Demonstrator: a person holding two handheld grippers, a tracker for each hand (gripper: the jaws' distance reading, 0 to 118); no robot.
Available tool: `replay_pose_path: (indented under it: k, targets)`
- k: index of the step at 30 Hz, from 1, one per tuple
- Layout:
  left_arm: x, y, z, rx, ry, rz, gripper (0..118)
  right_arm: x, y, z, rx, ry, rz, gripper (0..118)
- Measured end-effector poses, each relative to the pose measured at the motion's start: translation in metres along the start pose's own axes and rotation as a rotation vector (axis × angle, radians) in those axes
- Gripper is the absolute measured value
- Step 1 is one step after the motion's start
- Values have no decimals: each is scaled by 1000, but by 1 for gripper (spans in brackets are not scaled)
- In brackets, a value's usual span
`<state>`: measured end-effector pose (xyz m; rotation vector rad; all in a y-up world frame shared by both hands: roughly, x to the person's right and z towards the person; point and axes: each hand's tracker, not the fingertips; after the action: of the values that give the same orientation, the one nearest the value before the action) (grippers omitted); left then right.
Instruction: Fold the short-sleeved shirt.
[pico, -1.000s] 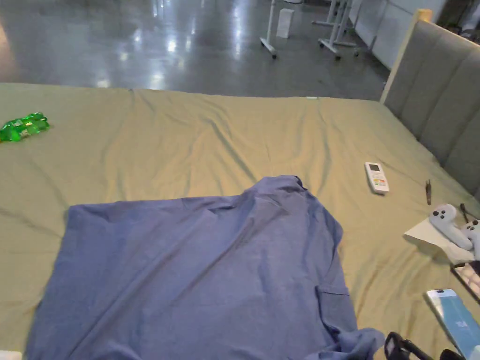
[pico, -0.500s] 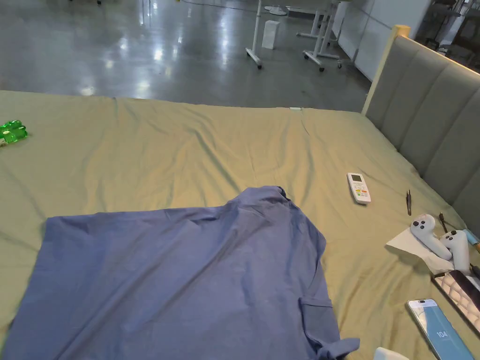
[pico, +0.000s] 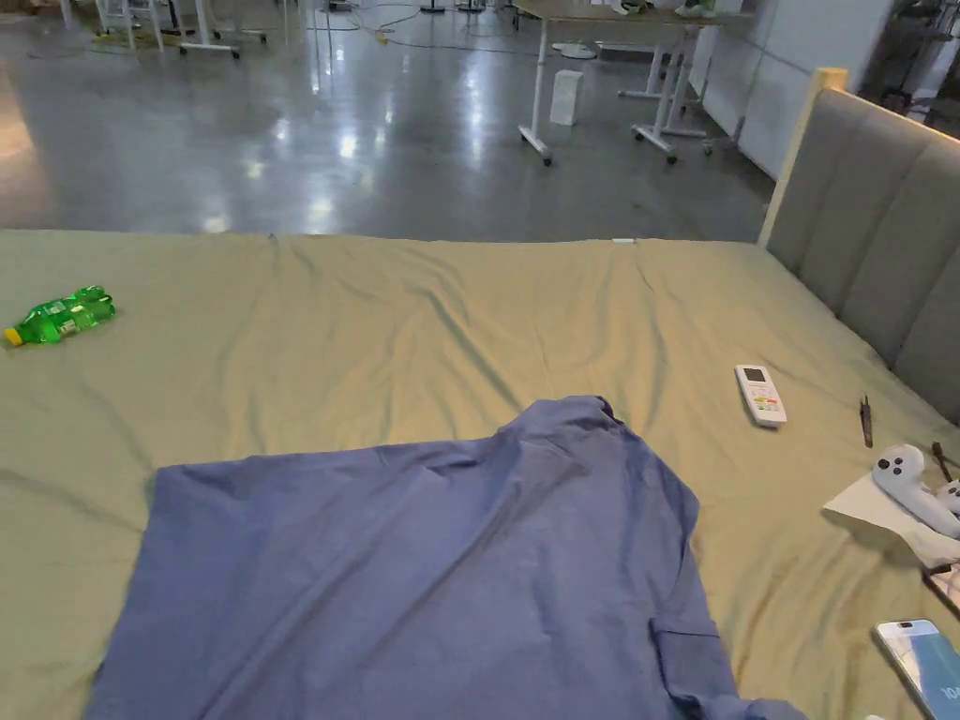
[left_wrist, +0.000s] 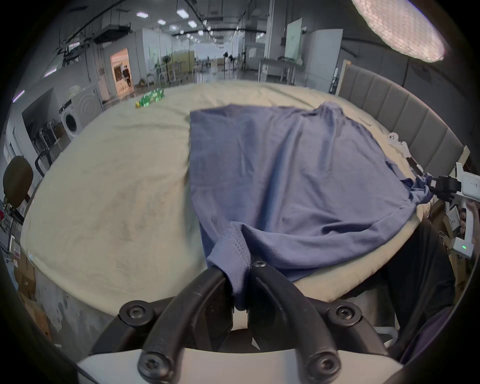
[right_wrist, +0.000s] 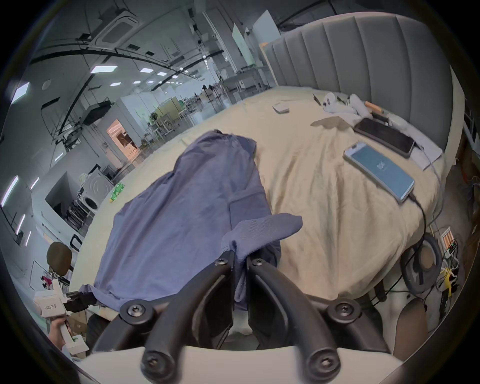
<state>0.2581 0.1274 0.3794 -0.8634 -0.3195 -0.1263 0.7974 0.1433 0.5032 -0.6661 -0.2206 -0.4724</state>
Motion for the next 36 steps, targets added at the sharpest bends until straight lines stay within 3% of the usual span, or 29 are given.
replay_pose_path:
  k: [4,9,11,17,22,26,27,30,32,36]
  targets:
    - [-9,9,17,26,-26,-13,8,-15,30,25,51,39,29,7]
    - [-17,44,19,90,-33,17,8,-33,84,11,89,84,43,7]
    - [-24,65,8,96,-37,47,8,-43,108,-11,86,64,105,7]
    - [-54,131,-61,60,-48,127,8,-50,166,-105,3,36,63,7]
    - [-55,166,-118,-20,-49,174,8,-56,183,-184,-123,-62,150,7]
    - [-55,165,-158,-101,-32,211,9,-45,170,-228,-197,-108,109,8]
    - [-55,162,-164,-99,-14,209,17,-43,167,-234,-189,-102,113,19]
    - [-59,157,-157,-60,-2,254,73,-40,160,-230,-167,-117,99,81]
    - [-70,150,-144,-21,-57,291,73,-36,163,-210,-68,-62,132,79]
    - [-66,156,-71,233,-47,175,73,-37,175,-138,126,-24,164,79]
